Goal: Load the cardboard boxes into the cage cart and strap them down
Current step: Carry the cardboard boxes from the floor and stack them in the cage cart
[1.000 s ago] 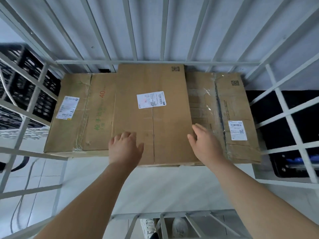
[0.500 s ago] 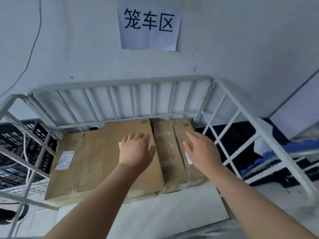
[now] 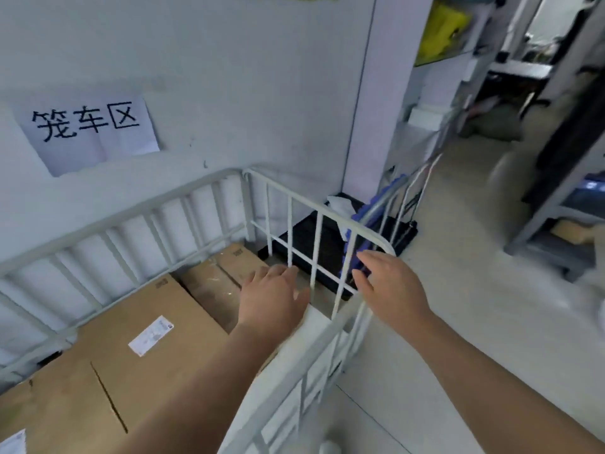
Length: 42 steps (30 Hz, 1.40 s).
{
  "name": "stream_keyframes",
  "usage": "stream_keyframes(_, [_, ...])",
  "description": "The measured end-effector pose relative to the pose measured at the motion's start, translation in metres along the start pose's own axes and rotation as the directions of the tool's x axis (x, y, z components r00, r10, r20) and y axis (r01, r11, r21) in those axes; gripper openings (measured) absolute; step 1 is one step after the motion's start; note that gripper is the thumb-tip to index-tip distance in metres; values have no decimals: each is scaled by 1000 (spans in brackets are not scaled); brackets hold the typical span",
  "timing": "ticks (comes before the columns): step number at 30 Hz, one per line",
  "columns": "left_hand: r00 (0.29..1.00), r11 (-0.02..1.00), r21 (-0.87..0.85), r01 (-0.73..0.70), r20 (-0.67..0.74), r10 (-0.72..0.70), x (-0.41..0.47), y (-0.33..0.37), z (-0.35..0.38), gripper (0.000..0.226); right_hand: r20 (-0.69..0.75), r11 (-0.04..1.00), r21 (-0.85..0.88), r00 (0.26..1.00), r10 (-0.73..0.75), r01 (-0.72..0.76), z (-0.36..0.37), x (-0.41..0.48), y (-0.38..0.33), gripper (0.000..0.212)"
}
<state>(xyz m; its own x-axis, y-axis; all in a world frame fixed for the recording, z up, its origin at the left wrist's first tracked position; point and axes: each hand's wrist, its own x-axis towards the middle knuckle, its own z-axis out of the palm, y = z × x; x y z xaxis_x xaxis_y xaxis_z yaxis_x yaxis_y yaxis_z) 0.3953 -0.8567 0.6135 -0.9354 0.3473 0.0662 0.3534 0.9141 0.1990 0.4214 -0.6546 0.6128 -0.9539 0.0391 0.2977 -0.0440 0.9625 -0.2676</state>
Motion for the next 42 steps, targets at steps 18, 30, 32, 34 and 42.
stream_keyframes(18, [605,619,-64,-782,158,780,-134,361,64,48,-300,607,-86,602,740,-790,-154,-388,164,31])
stream_keyframes(30, [353,394,-175,-902,222,909,-266,573,143,37,-308,302,-76,310,899,-950,-211,-609,267,30])
stream_keyframes(32, [334,377,-181,-909,227,915,-274,597,157,35,-322,269,-63,275,906,-961,-215,-630,282,26])
stream_keyframes(34, [314,363,-199,-910,239,919,-277,621,173,34,-306,223,-69,233,923,-972,-217,-647,301,27])
stream_keyframes(42, [276,361,-186,-914,365,889,-256,720,258,42,-312,144,29,128,941,-989,-200,-688,409,52])
